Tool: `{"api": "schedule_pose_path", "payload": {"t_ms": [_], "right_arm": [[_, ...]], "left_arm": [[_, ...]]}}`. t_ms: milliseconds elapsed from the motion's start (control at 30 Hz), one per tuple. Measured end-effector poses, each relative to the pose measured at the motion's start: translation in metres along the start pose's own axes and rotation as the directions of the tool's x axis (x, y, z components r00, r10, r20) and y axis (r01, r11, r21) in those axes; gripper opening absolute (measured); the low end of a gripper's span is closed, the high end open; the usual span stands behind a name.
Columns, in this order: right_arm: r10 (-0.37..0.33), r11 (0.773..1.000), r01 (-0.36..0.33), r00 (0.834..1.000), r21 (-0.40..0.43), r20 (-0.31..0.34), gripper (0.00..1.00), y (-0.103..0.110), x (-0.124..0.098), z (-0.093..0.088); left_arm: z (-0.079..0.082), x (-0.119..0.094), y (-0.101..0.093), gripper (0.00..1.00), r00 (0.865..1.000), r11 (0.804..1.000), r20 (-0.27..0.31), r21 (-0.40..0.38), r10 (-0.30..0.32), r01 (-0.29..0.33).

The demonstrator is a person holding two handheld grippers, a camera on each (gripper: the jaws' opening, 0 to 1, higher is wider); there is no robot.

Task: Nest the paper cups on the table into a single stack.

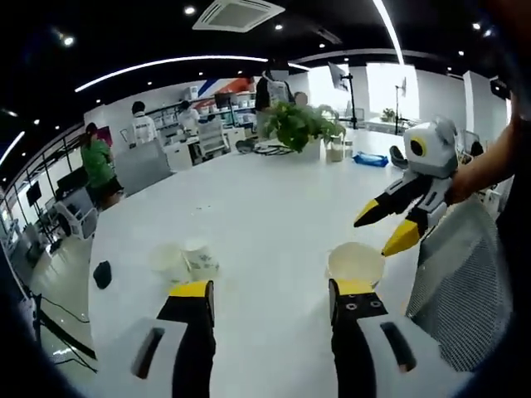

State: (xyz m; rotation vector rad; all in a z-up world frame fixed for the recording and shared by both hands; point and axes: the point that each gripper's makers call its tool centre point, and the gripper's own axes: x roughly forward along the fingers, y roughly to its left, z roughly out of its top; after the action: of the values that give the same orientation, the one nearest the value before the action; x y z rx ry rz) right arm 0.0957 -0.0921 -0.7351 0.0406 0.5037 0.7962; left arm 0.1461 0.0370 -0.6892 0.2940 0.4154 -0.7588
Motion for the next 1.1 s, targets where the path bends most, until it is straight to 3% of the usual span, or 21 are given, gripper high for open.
{"api": "schedule_pose_path", "payload": {"t_ms": [267, 533, 933, 1100], "right_arm": [[-0.008, 1.0, 0.009, 1.0, -0.028, 0.007, 0.6, -0.007, -0.011, -0.004], [-0.027, 0.998, 0.027, 1.0, -0.054, 0.008, 0.72, -0.014, -0.02, -0.01], [-0.04, 0.996, 0.042, 0.999, -0.08, 0.029, 0.88, -0.018, -0.035, -0.019], [-0.04, 0.996, 0.043, 0.998, -0.076, 0.041, 0.94, -0.017, -0.039, -0.021]], "left_arm": [[-0.001, 0.013, 0.043, 0.55, 0.999, 0.999, -0.019, 0.021, 0.042, -0.041], [-0.008, 0.037, 0.076, 0.51, 0.999, 0.999, -0.036, 0.048, 0.025, -0.023], [-0.008, 0.07, 0.086, 0.52, 0.995, 0.996, -0.098, 0.089, -0.001, 0.01], [-0.011, 0.082, 0.098, 0.54, 0.993, 0.997, -0.118, 0.08, -0.006, 0.015]]}}
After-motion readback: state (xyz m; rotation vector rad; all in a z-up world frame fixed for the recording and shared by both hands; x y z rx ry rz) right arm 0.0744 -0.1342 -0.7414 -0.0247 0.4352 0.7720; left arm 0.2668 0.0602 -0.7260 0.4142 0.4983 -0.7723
